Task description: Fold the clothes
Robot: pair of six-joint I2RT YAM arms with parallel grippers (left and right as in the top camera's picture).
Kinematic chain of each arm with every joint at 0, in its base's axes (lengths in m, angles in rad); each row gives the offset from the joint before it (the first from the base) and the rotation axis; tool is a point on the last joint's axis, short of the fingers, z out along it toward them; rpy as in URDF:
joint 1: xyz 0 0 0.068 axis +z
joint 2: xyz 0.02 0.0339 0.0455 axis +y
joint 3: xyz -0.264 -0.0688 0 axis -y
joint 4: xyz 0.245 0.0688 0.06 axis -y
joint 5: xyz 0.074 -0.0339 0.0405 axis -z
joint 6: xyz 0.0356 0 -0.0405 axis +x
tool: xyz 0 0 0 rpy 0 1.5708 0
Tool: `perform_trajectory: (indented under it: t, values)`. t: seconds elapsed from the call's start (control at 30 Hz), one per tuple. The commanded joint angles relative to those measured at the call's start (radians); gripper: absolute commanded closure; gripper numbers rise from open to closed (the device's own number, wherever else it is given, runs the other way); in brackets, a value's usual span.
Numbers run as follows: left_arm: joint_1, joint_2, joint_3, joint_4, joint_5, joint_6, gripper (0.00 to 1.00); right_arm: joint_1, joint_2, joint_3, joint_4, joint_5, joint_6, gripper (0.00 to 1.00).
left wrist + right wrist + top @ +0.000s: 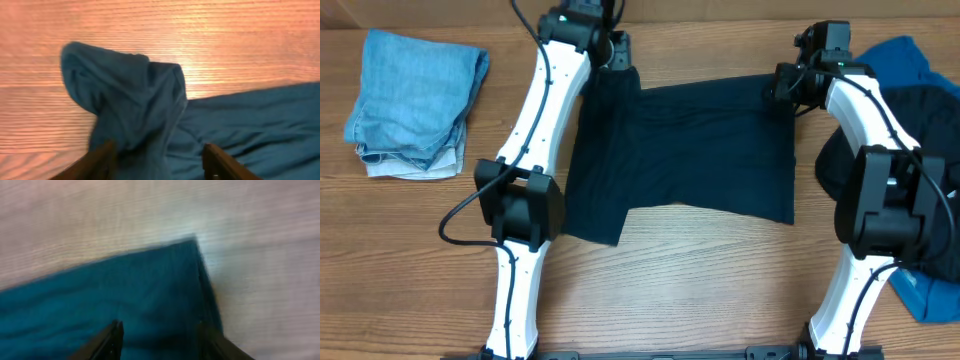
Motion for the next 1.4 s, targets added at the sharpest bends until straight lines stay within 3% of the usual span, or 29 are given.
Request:
perform_trajectory:
  t: [0.0,0.13,0.27,0.4,0.63,0.77,0.83,0.87,0.9,1.0,1.1,1.13,1.37]
  values:
    - [-0.04,0.031,-0.072,0.026,-0.017,-0.178,0.47,0.003,-0.048,0.025,-0.092,-0.09,-0.025,0.5]
    - [-0.096,0.042,-0.079,-0.072,-0.029,-0.213,0.5,0.003,-0.048,0.025,-0.2,-0.108,-0.041,0.5]
    - [-0.183,0.042,-0.079,-0.24,-0.19,-0.213,0.46,0.002,-0.048,0.025,-0.233,-0.108,-0.04,0.49]
    - [-0.258,0.063,-0.097,-0.352,-0.211,-0.207,0.46,0.002,-0.048,0.024,-0.252,-0.108,-0.04,0.49]
    - [-0.254,0.064,-0.322,-0.249,-0.21,-0.006,0.47,0.002,-0.048,0.024,-0.255,-0.108,-0.041,0.47]
    - [-0.254,0.064,-0.371,-0.18,-0.21,0.033,0.47,0.002,-0.048,0.024,-0.259,-0.108,-0.041,0.48]
    - [-0.254,0.064,-0.388,-0.159,-0.21,0.035,0.52,0.002,-0.048,0.024,-0.261,-0.108,-0.041,0.47]
    - [-0.254,0.063,-0.387,-0.16,-0.21,0.038,0.66,0.002,-0.048,0.024,-0.269,-0.107,-0.041,0.53]
    - [-0.254,0.061,-0.386,-0.161,-0.21,0.042,0.72,0.002,-0.048,0.024,-0.282,-0.108,-0.04,0.57]
    - [-0.254,0.061,-0.386,-0.171,-0.21,0.042,0.72,0.002,-0.051,0.025,-0.383,-0.108,-0.039,0.66]
    - [-0.254,0.061,-0.386,-0.175,-0.21,0.042,0.72,0.002,-0.051,0.018,-0.481,-0.106,-0.016,0.92]
    - [-0.254,0.061,-0.386,-0.176,-0.21,0.042,0.72,0.002,-0.051,0.011,-0.494,-0.093,0.014,0.96]
    - [-0.254,0.061,-0.386,-0.176,-0.21,0.042,0.7,0.002,-0.051,-0.175,-0.431,-0.066,0.119,0.96]
